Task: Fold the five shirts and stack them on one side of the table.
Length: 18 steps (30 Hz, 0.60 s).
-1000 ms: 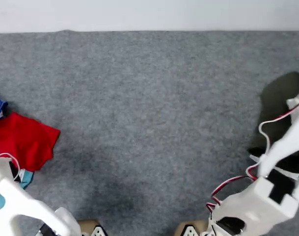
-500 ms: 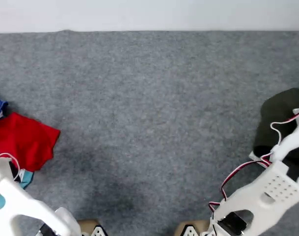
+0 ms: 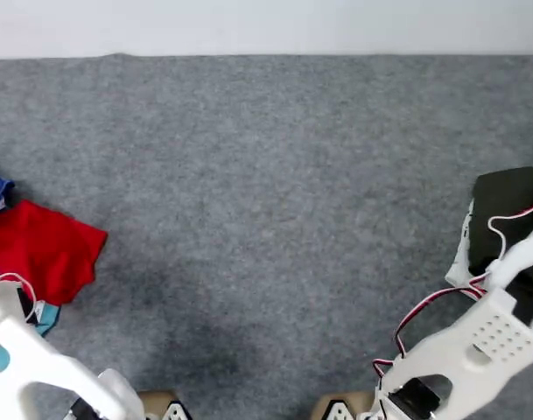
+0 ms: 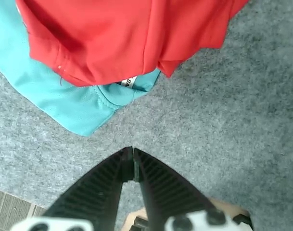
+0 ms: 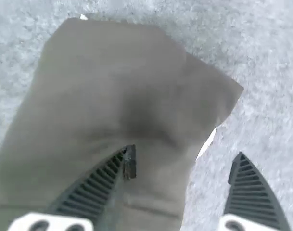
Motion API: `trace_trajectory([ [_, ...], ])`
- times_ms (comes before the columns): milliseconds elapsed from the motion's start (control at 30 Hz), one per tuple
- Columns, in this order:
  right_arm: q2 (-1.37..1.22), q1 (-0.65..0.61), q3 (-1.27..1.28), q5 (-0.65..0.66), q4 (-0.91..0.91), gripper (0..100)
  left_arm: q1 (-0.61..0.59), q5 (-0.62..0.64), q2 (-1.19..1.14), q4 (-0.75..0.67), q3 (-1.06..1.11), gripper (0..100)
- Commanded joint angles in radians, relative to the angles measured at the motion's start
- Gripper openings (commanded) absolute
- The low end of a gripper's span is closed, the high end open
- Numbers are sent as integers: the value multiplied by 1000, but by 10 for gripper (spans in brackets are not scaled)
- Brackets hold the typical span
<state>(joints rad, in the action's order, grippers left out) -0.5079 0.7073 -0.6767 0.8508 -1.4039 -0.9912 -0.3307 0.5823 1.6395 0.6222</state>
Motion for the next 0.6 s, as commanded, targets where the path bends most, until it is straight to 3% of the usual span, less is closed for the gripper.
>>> trace_trajectory([
  [0,91,-31,-60,-18,-107,266,8,-5,21,-14,-4,7],
  [200,91,-91,-54,-20,-329,1,8,-5,23,-9,-4,7],
  [267,70,-97,-25,-21,-357,33,8,-5,26,-8,-4,7],
  [567,-140,-104,32,-63,-363,10,8,-5,26,-8,-4,7],
])
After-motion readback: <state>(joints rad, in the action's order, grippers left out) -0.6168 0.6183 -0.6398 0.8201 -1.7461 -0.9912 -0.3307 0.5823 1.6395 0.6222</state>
